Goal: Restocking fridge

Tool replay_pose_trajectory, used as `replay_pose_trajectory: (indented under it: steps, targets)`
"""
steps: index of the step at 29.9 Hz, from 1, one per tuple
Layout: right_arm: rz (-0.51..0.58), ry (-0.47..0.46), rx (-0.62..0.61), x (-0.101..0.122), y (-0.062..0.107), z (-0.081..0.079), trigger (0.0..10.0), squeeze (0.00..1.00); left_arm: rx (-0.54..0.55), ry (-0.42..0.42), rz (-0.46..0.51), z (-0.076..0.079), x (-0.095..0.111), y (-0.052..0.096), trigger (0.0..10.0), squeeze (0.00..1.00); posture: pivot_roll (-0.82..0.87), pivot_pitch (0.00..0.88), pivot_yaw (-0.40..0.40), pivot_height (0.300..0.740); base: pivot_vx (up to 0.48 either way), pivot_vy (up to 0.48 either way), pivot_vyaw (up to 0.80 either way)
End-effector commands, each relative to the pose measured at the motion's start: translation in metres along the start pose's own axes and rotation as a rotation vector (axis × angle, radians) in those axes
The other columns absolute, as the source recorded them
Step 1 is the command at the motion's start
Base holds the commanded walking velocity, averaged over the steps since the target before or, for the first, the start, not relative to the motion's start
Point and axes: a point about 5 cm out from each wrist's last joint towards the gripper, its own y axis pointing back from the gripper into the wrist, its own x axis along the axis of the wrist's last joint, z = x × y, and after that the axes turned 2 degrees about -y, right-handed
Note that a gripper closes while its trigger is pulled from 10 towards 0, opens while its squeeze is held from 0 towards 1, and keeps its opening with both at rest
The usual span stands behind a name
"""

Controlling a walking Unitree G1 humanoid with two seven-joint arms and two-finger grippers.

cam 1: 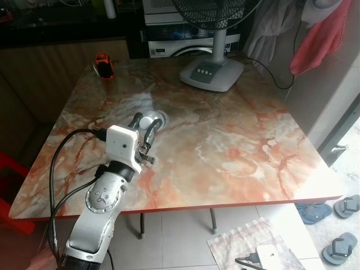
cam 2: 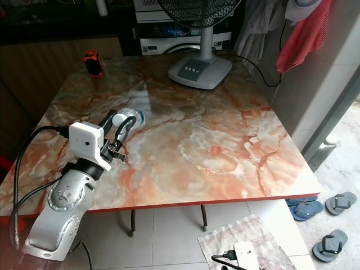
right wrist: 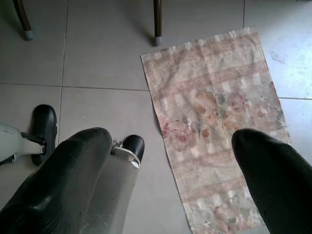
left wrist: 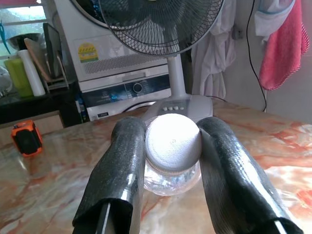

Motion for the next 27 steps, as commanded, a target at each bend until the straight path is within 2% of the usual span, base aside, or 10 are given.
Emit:
replay_pose_trajectory:
  steps: [1, 7, 27]
  targets:
    - [0.002, -0.011, -0.001, -0.0010, 0.0001, -0.0008, 10.0, 0.00, -0.001, -0.033, 0.008, -0.0027, 0.0048, -0.0021, 10.0, 0.00, 0.01, 0.037, 0.037, 0.740, 0.000, 0.000, 0.00]
    - [0.001, -0.009, -0.001, -0.0013, 0.0001, -0.0010, 10.0, 0.00, 0.003, -0.037, -0.001, -0.0041, 0.0047, -0.0013, 10.0, 0.00, 0.01, 0.035, 0.041, 0.740, 0.000, 0.000, 0.00]
    - [-0.003, -0.021, -0.003, -0.0029, 0.0002, -0.0019, 10.0, 0.00, 0.007, -0.052, -0.015, -0.0044, 0.0028, -0.0017, 10.0, 0.00, 0.01, 0.018, 0.041, 0.740, 0.000, 0.295, 0.00]
